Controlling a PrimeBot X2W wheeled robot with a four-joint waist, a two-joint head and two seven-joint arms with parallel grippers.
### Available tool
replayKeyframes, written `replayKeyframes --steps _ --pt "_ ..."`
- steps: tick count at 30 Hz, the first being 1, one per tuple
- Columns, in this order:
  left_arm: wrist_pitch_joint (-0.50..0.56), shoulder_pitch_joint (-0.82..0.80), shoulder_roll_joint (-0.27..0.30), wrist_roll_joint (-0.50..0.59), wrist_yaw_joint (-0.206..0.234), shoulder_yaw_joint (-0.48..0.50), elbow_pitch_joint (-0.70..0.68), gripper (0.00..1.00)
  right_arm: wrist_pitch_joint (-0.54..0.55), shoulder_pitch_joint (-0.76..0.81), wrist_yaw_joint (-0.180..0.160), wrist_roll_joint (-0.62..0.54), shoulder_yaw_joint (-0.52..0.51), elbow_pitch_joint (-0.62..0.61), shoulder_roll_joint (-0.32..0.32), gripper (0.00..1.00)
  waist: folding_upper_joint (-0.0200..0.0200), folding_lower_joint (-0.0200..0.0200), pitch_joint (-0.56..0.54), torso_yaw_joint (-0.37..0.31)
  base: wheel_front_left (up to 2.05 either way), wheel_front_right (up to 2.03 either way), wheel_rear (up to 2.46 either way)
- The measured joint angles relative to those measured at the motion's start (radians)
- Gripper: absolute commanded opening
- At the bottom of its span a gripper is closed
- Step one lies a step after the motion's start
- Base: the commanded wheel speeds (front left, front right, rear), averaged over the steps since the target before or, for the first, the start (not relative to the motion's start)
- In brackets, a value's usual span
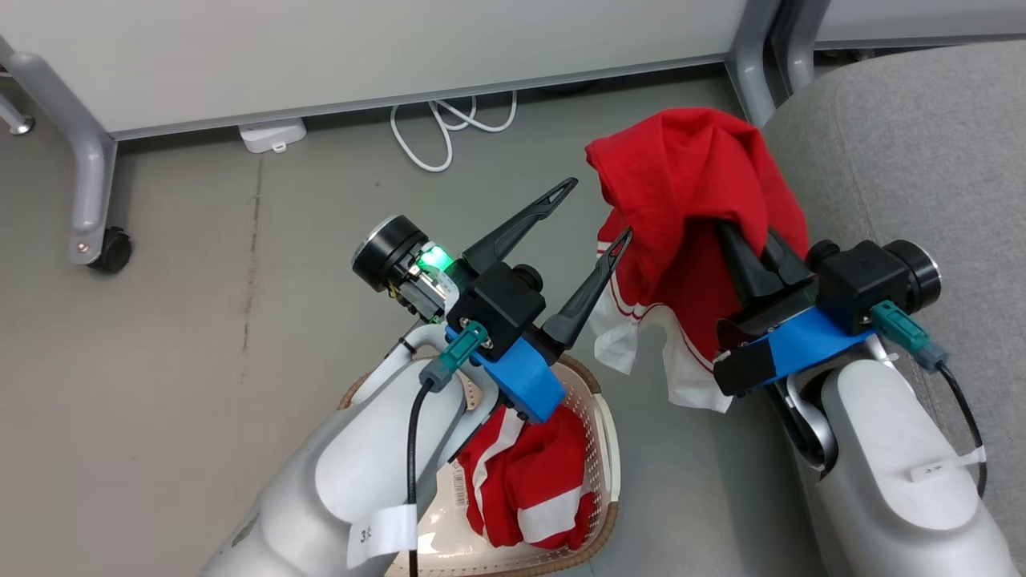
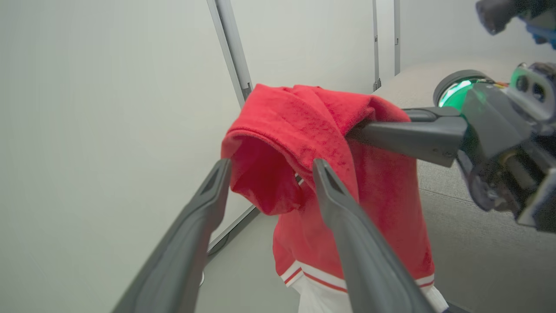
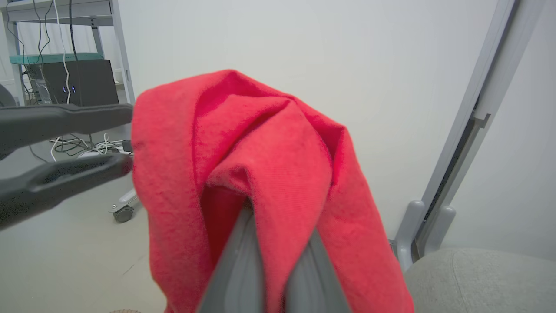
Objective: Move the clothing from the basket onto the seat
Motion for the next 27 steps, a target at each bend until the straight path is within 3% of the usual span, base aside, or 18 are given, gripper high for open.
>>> replayKeyframes --steps 27 --pt "0.000 0.004 0.043 0.026 0.000 -0.037 -0.060 1.00 0.000 0.117 0.000 -0.022 -0.278 -0.120 0.048 0.00 0.0000 0.0000 0.105 -0.241 0.00 0.00 0.00"
